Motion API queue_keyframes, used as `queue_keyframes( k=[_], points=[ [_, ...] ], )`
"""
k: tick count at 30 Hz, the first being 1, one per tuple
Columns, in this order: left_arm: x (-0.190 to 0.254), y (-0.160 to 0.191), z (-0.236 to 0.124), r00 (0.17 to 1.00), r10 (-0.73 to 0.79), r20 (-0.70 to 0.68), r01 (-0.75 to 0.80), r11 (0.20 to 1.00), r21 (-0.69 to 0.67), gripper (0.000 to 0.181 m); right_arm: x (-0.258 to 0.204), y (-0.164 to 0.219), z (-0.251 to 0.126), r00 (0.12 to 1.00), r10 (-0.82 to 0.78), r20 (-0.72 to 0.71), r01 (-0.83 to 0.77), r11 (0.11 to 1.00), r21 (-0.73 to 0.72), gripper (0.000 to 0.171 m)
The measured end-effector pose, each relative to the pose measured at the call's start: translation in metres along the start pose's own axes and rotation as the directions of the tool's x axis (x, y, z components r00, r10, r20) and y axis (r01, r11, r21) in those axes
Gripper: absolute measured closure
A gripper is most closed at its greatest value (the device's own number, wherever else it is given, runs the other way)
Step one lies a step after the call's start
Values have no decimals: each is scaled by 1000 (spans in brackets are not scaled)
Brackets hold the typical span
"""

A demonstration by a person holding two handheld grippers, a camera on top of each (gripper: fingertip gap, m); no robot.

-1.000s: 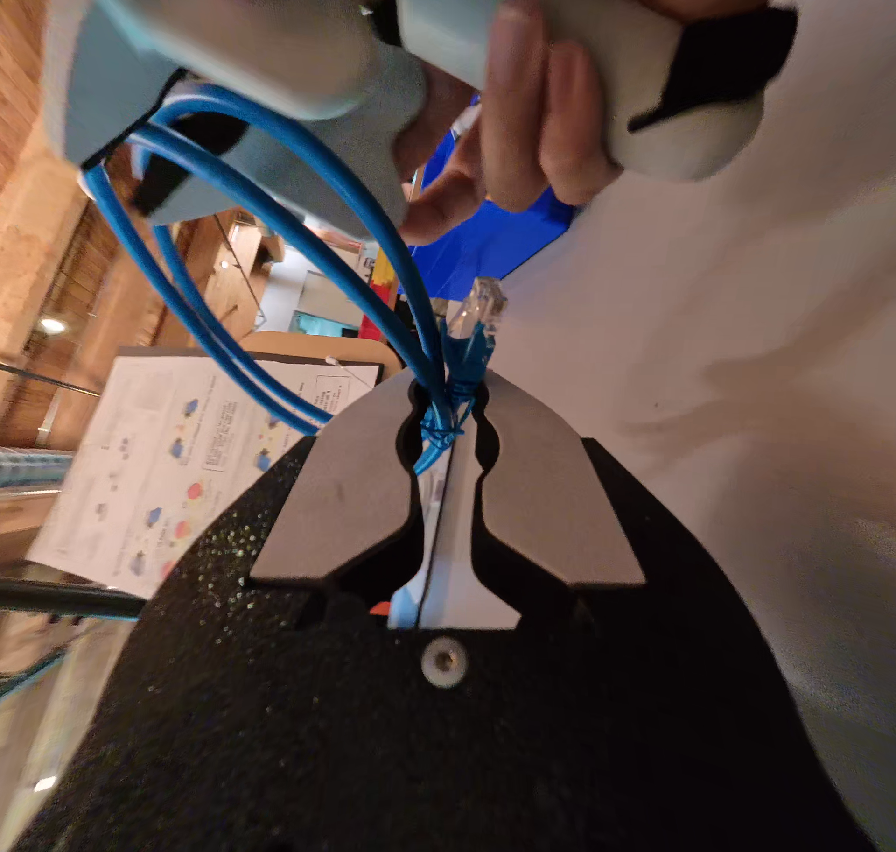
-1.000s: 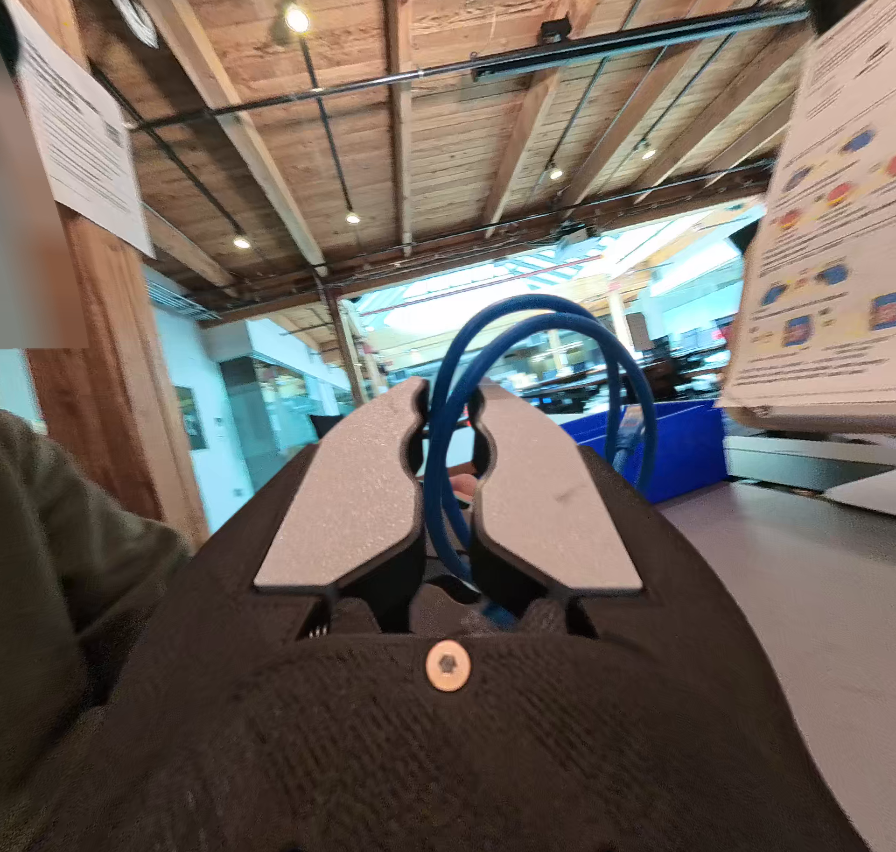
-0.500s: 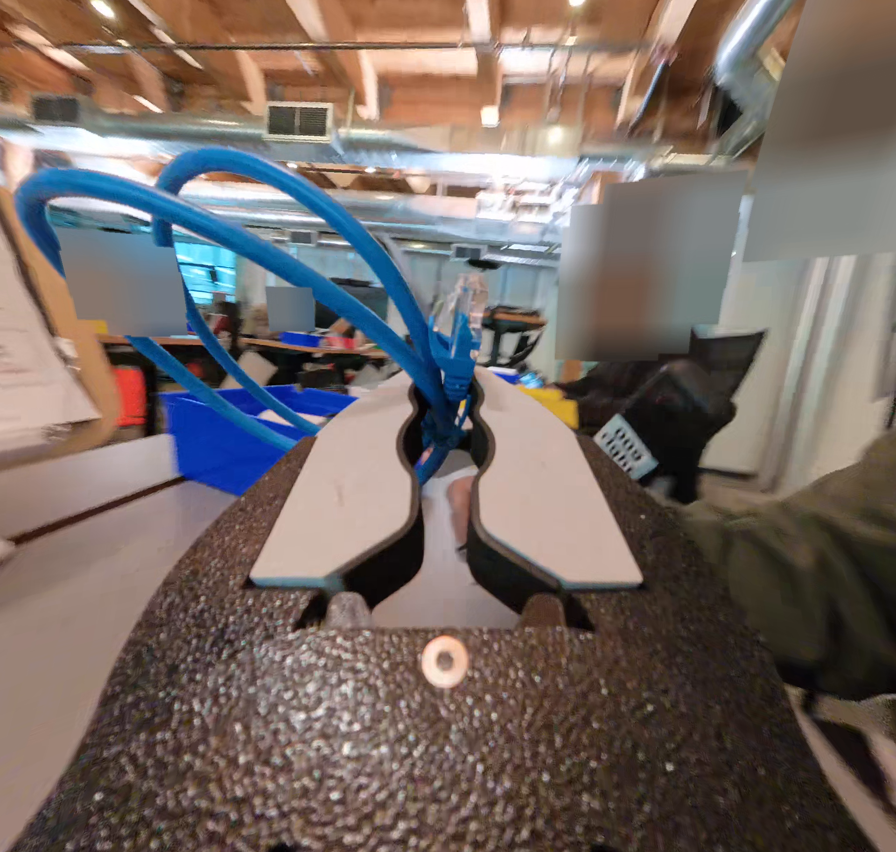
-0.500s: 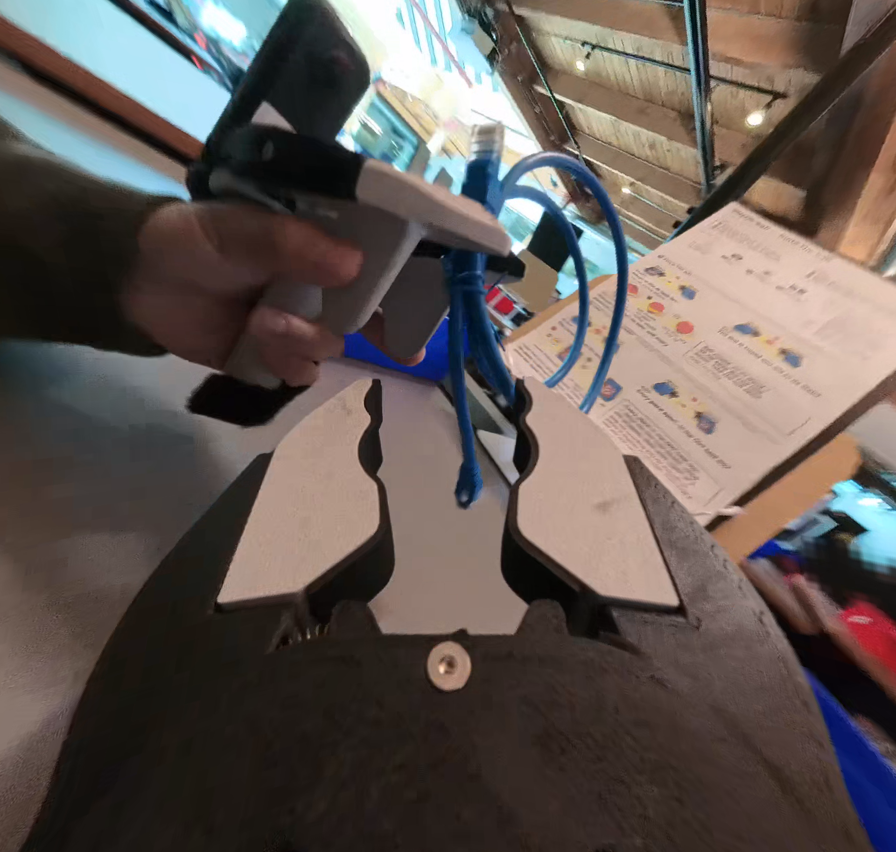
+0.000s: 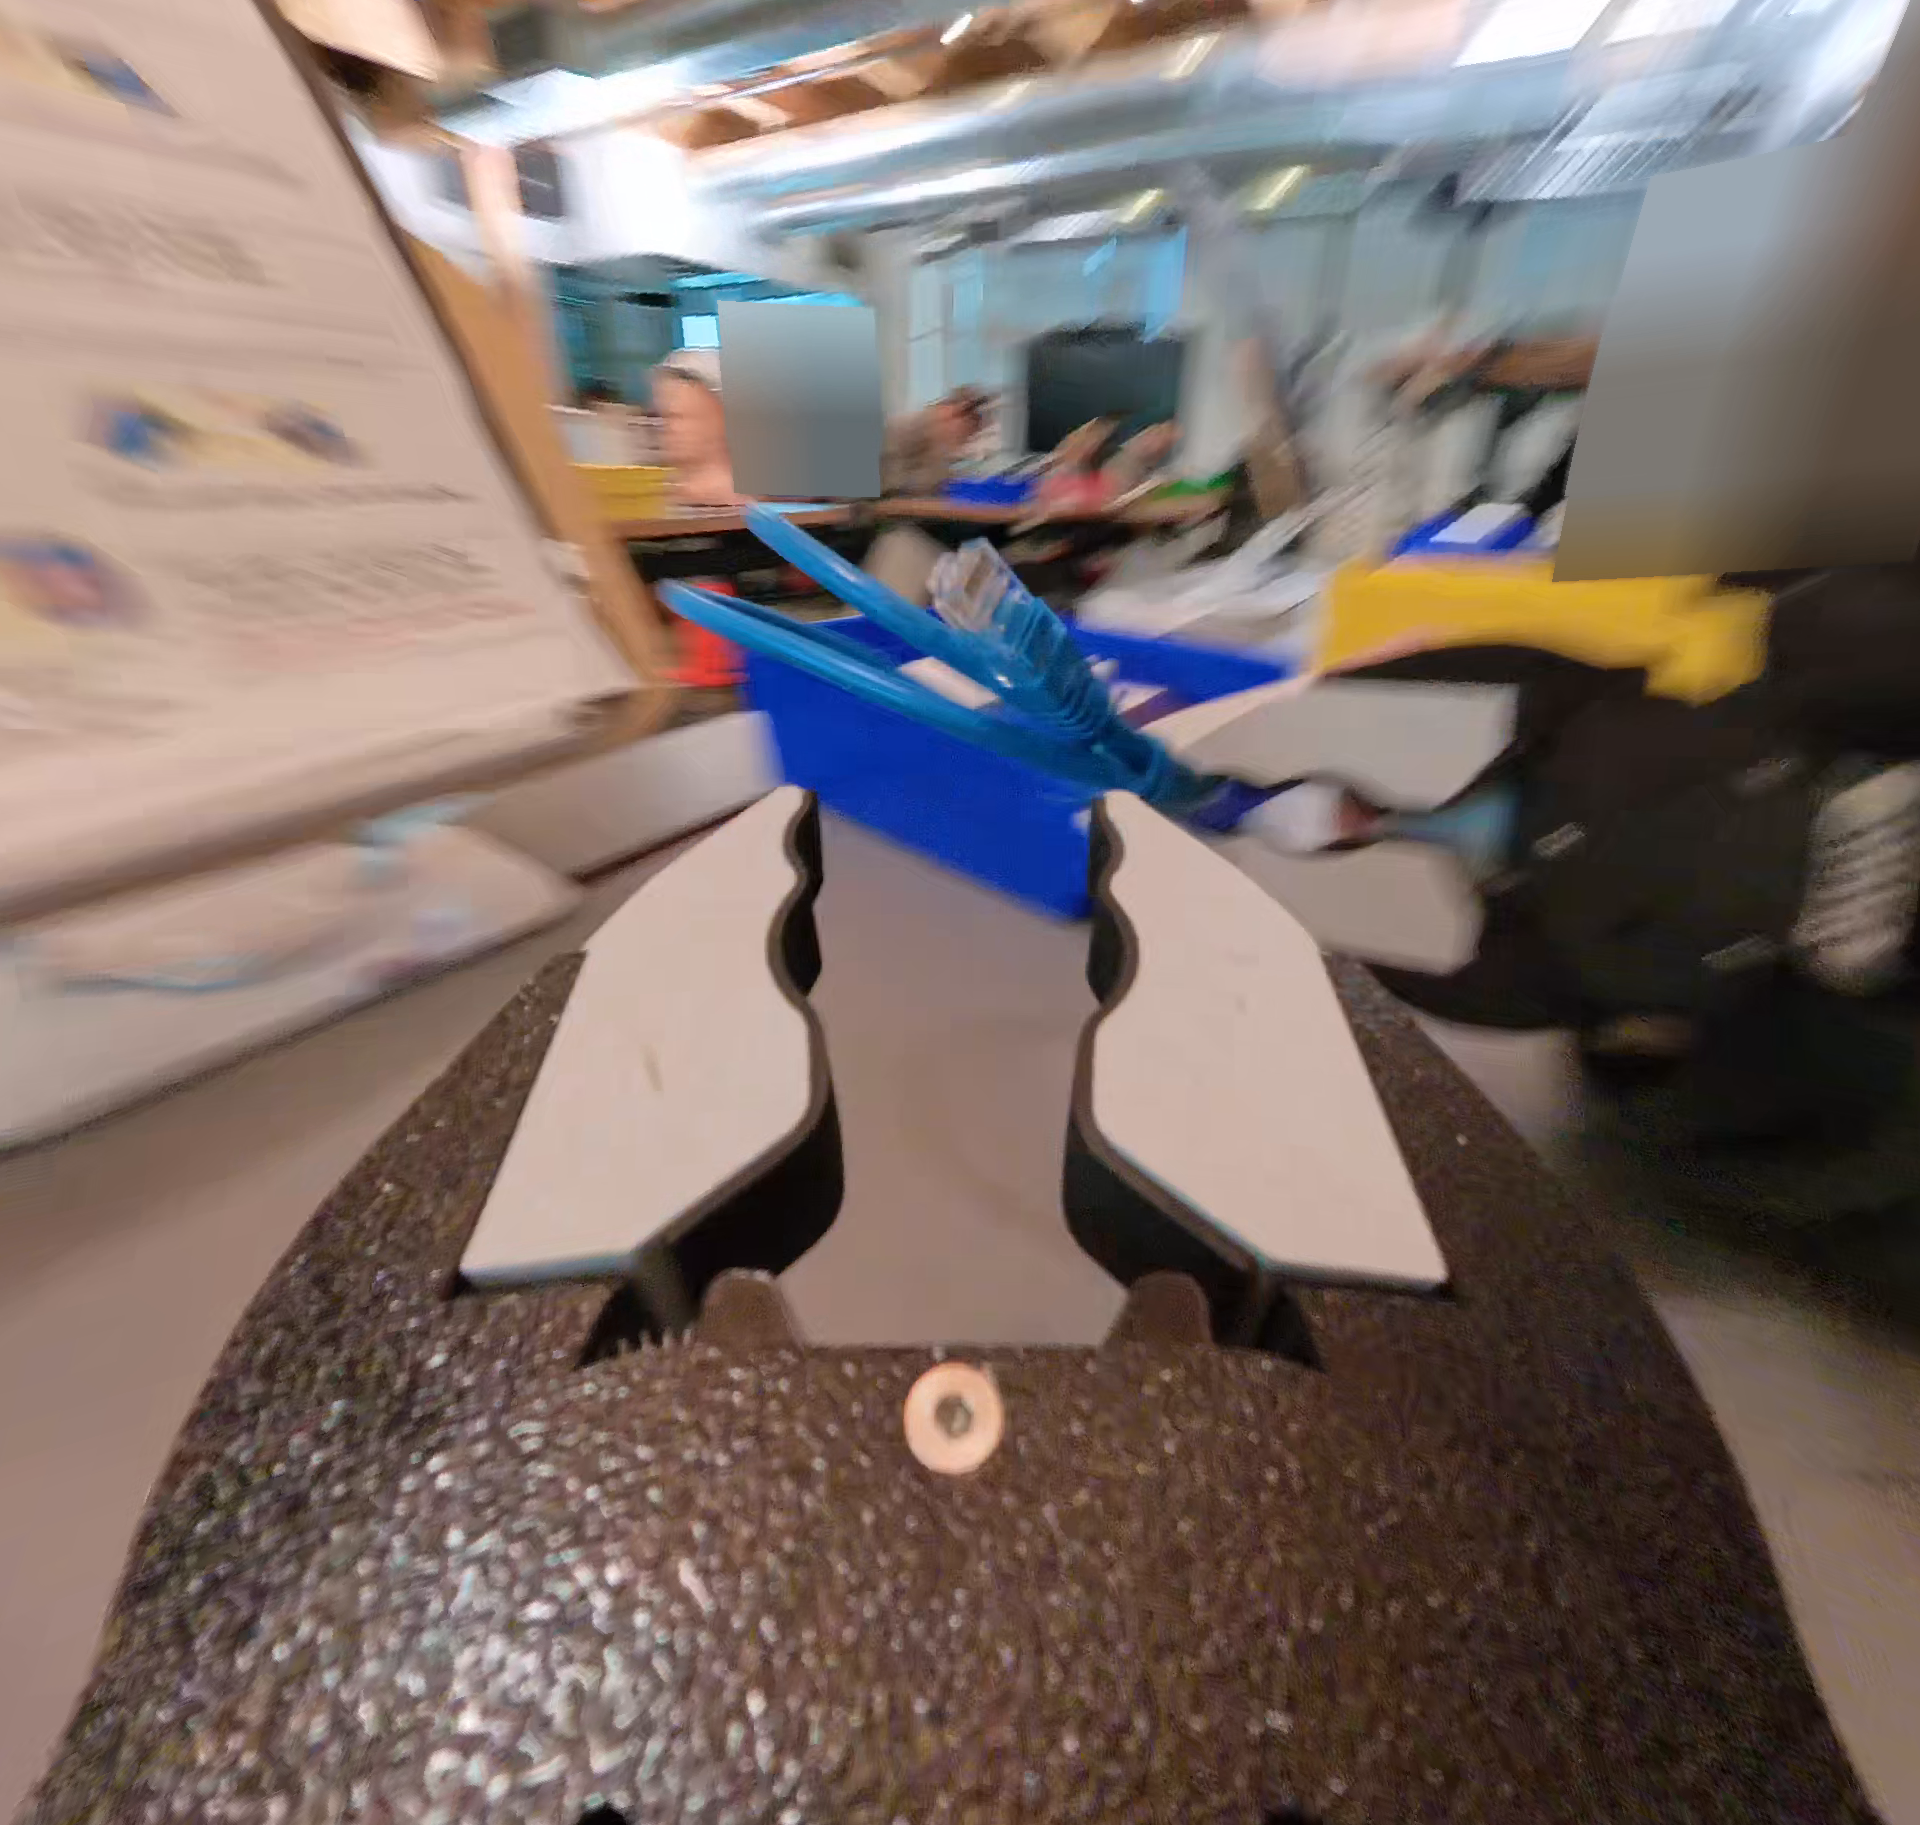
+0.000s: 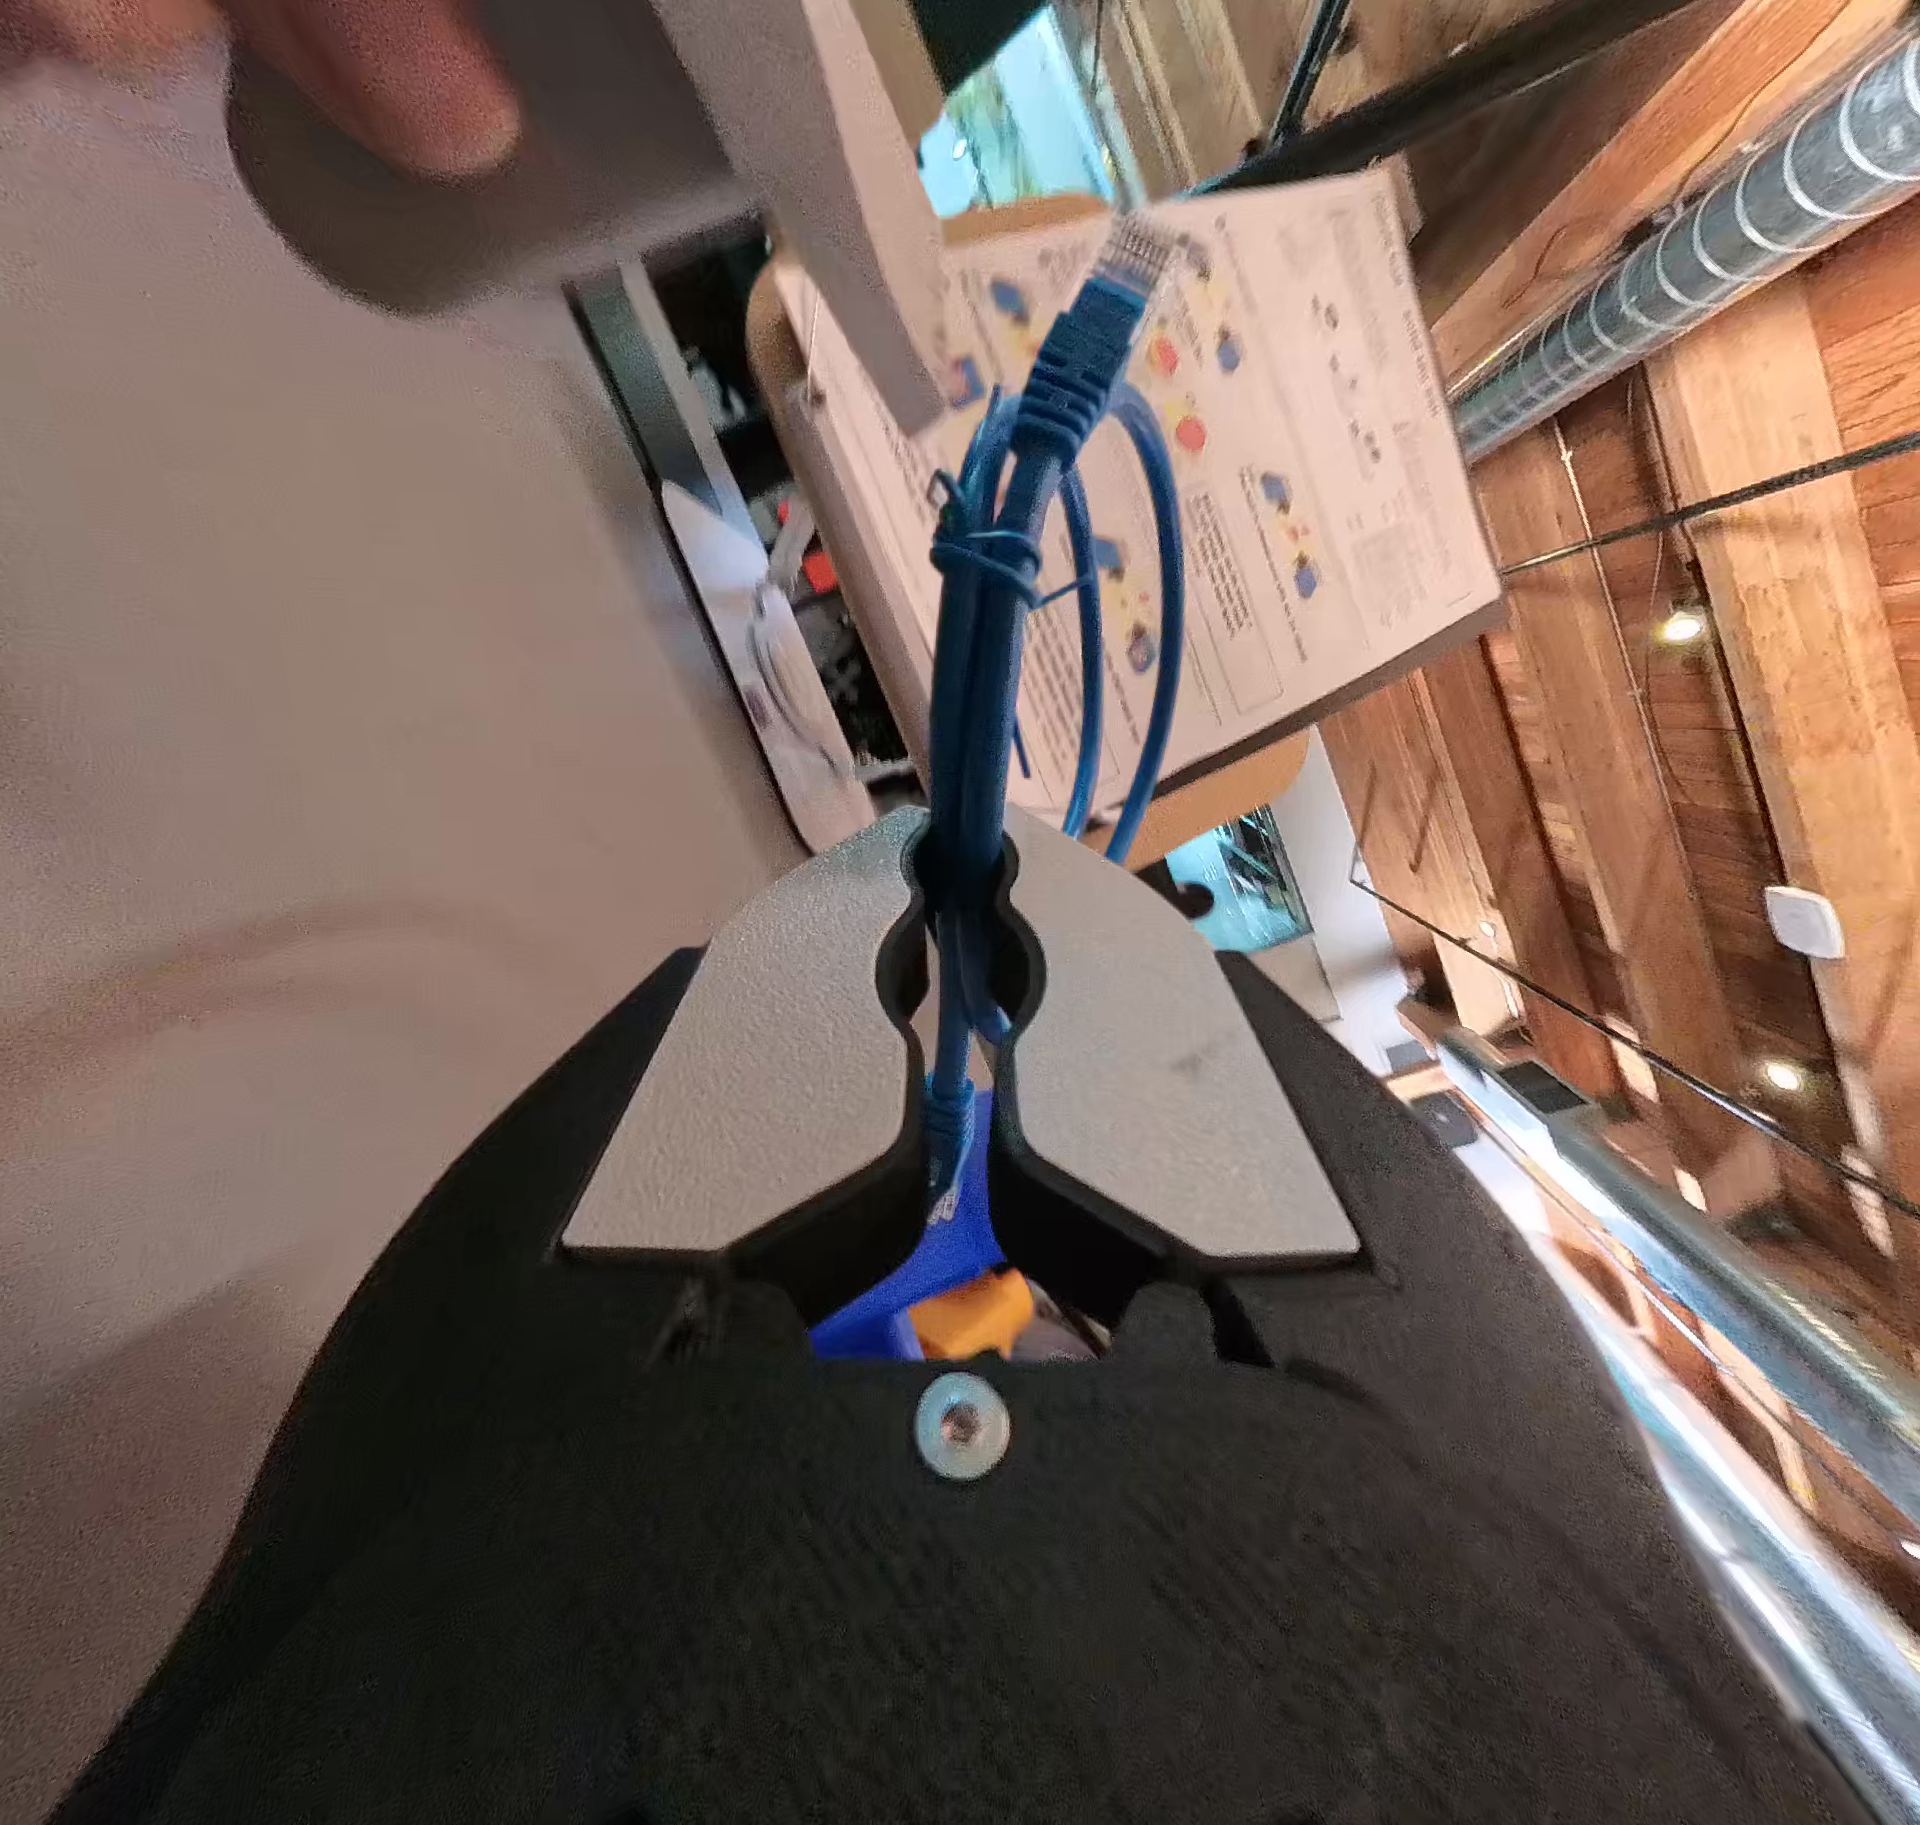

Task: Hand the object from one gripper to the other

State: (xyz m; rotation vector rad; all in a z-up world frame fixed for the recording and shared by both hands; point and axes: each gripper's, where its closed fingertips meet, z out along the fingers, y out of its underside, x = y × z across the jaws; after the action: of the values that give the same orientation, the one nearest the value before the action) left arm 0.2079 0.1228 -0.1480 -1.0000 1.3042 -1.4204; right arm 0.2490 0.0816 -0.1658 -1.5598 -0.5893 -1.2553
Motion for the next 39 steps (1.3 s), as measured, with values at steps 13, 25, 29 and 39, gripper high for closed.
queue_keyframes(
  k=[13, 25, 29, 39],
  points=[
    [3, 17, 3, -17, 1000, 10, -932, -12, -363, 141, -33, -4, 2, 980, -117, 163, 119, 993, -4, 165],
    [-30, 9, -12, 544, 818, 184, -753, 573, -324, 167, 31, -18, -12, 889, 457, 3, -443, 861, 248, 114],
    [-40, -2, -18, 840, 471, 269, -444, 882, -157, 168, 53, -13, -20, 774, 633, 3, -595, 725, 347, 107],
    [-24, -22, -18, 867, -476, -150, 499, 830, 249, 169, -25, -4, 11, 46, 927, 373, -974, 124, -188, 93]
  ],
)
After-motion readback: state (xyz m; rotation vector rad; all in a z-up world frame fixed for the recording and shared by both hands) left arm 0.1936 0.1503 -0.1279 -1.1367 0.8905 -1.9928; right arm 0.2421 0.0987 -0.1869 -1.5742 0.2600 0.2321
